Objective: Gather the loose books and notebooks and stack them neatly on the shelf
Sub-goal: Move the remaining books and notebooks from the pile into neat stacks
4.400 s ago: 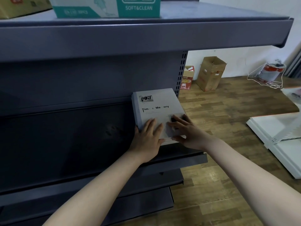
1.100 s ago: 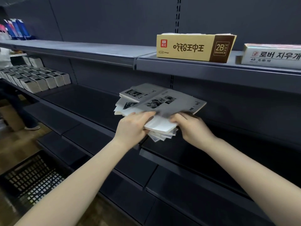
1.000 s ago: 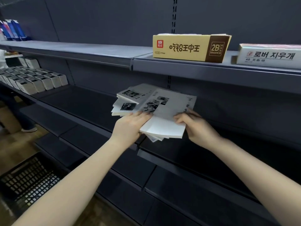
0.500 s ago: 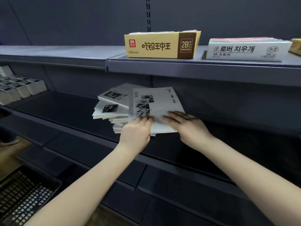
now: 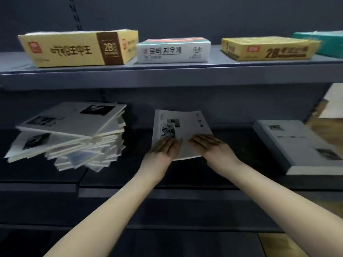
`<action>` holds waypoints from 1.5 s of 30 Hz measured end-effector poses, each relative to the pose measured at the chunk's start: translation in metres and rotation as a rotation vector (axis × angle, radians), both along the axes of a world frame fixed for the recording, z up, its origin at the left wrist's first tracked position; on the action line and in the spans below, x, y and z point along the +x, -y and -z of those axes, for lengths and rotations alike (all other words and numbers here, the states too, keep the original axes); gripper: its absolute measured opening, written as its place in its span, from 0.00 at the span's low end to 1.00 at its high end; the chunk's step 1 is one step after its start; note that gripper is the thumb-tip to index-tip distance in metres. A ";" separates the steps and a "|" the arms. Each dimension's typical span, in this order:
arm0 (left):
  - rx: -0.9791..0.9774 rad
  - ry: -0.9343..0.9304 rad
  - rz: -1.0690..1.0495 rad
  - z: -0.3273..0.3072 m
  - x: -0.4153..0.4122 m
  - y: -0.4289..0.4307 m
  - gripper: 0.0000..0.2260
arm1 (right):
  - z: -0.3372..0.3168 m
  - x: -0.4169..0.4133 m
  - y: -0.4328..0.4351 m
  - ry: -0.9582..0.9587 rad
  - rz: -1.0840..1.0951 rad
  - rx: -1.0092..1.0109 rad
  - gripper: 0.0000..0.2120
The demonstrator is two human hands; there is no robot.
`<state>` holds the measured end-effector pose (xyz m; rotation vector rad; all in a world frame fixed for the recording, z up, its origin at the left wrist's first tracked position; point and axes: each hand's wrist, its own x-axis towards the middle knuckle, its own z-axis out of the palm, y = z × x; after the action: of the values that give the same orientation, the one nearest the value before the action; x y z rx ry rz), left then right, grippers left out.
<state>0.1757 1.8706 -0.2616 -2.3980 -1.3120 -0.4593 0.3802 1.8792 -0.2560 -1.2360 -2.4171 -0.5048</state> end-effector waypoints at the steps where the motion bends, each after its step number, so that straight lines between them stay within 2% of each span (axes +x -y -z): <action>1: -0.010 0.017 0.033 0.003 0.014 -0.002 0.26 | 0.001 0.014 0.006 -0.012 0.028 0.002 0.28; 3: -0.070 0.042 0.090 0.007 0.043 -0.008 0.29 | 0.002 0.042 0.017 -0.017 0.080 -0.001 0.24; 5: -0.143 0.040 0.122 0.005 0.073 -0.008 0.32 | 0.002 0.069 0.026 -0.008 0.146 -0.022 0.27; 9: -0.237 -0.032 0.207 0.001 0.126 -0.008 0.32 | 0.002 0.115 0.046 0.017 0.278 -0.005 0.27; 19: -0.294 -0.030 0.465 0.011 0.231 0.006 0.31 | 0.020 0.205 0.105 0.059 0.583 -0.095 0.23; 23: -0.416 -0.114 0.519 0.019 0.261 0.014 0.32 | 0.036 0.227 0.125 -0.019 0.693 -0.177 0.25; 25: -0.451 -0.173 0.547 0.027 0.275 0.017 0.32 | 0.047 0.239 0.135 -0.047 0.720 -0.300 0.33; 27: -0.477 -0.190 0.556 0.033 0.286 0.019 0.31 | 0.054 0.249 0.145 -0.094 0.754 -0.482 0.35; 35: -0.566 -0.080 0.538 0.041 0.310 0.009 0.27 | 0.058 0.271 0.138 -0.103 0.699 -0.633 0.34; 38: -0.577 -0.081 0.529 0.040 0.319 0.004 0.25 | 0.056 0.287 0.129 -0.042 0.659 -0.651 0.43; 39: -0.588 -0.086 0.517 0.039 0.324 0.002 0.26 | 0.056 0.291 0.127 -0.038 0.661 -0.639 0.42; 42: -0.608 -0.132 0.484 0.035 0.339 -0.005 0.33 | 0.056 0.304 0.116 -0.095 0.664 -0.561 0.24; 45: -0.575 -0.203 0.459 0.035 0.354 -0.012 0.36 | 0.056 0.321 0.106 -0.097 0.673 -0.520 0.23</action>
<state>0.5300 1.8821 -0.2965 -3.1369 -0.8775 0.0732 0.7012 1.7737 -0.3117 -2.2527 -2.0645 0.0372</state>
